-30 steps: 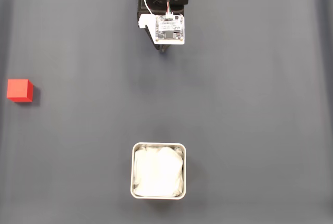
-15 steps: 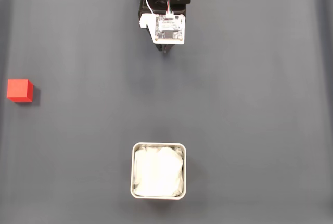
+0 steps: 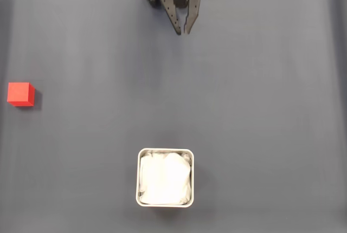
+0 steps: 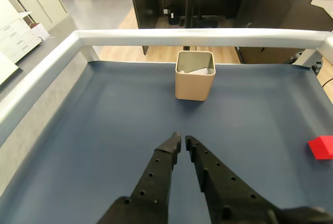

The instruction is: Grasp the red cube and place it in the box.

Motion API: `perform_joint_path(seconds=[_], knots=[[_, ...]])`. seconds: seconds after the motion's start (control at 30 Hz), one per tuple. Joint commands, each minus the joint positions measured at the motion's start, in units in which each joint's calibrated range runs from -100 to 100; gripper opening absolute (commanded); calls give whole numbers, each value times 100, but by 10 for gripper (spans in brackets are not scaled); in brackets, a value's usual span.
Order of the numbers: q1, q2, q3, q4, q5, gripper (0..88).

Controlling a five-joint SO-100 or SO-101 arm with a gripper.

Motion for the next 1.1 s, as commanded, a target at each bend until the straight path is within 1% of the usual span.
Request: perform_joint_path(seconds=[0.0,0.17,0.37,0.9,1.07], knots=[[130,959,-1083,141,24,0],[279,1730,-1931,403,-10,0],[748,2337,-2442,706,-29,0],[2132,3524,-3263,788,-54,0],[2601,3758,-3355,764,10,0]])
